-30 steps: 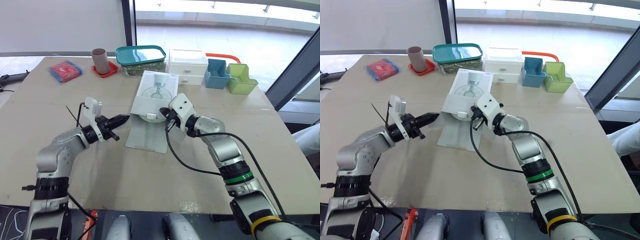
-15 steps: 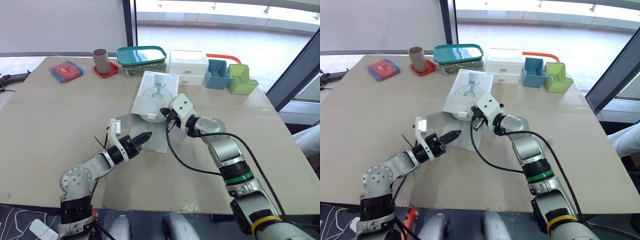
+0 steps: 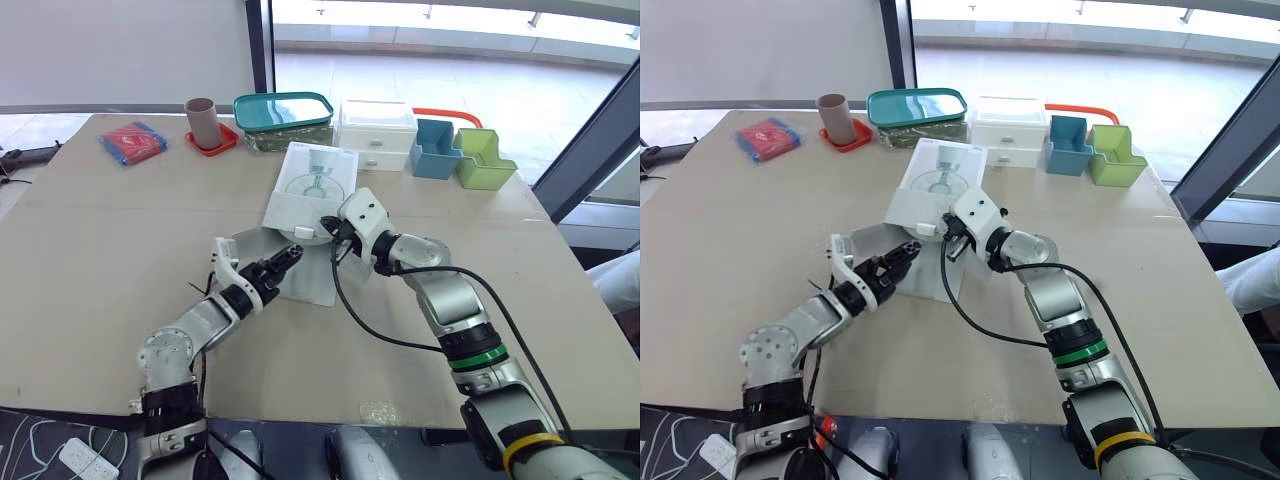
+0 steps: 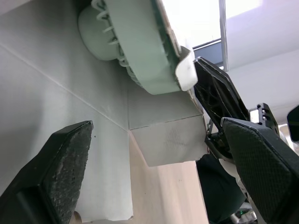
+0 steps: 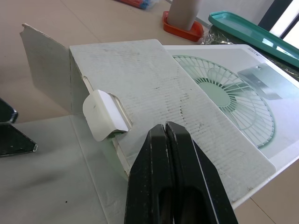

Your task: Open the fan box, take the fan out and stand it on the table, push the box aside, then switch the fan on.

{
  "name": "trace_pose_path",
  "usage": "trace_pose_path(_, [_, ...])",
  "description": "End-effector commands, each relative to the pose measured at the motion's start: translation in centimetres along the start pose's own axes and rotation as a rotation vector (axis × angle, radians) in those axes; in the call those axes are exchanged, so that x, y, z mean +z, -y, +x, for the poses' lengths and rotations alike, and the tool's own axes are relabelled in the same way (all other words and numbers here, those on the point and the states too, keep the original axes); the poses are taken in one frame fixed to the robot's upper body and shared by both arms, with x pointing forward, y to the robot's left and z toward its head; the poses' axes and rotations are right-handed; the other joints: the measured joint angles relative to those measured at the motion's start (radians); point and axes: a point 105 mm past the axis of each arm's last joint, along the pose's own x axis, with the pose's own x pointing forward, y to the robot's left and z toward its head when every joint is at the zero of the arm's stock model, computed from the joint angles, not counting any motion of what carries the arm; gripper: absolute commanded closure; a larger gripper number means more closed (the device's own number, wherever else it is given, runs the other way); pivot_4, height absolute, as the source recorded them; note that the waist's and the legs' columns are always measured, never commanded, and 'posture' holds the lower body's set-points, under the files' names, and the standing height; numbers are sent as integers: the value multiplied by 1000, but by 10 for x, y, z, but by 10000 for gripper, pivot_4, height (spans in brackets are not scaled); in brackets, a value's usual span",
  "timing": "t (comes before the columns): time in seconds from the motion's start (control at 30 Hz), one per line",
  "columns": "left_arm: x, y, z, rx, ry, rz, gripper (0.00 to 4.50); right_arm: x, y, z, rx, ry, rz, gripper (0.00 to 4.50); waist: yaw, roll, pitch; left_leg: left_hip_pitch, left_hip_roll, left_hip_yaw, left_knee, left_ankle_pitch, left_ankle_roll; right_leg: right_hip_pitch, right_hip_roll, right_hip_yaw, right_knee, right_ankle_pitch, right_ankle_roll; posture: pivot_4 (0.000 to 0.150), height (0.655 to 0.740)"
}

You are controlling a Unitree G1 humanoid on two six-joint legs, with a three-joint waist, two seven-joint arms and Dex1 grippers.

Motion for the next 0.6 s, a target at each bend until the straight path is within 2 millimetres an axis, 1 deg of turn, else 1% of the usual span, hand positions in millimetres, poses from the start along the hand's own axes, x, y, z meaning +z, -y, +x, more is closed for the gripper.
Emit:
trace_pose_path(0.03, [9,-6,8,-11,45,-101,138,4,2,-3,-8,8,-10,45000,0,0,0,0,0,0,0,0,0,0,0,0,0,0,0,1500,7400])
trace_pose_path(0.17, [11,-11,13,19,51,-76,138,4,3,-3,-11,6,-9,45000,-1,0,0,0,0,0,0,0,0,0,0,0,0,0,0,1500,7400])
trace_pose_path(0.47, [10,-12,14,55,27,-1,138,3,4,-4,-15,3,-9,45000,-1,0,0,0,0,0,-1,0,0,0,0,1,0,0,0,1500,7400])
trace_pose_path(0.6, [15,-16,15,99,50,-40,138,5,4,-2,-13,8,-8,45000,-1,0,0,0,0,0,-1,0,0,0,0,0,0,0,0,1500,7400])
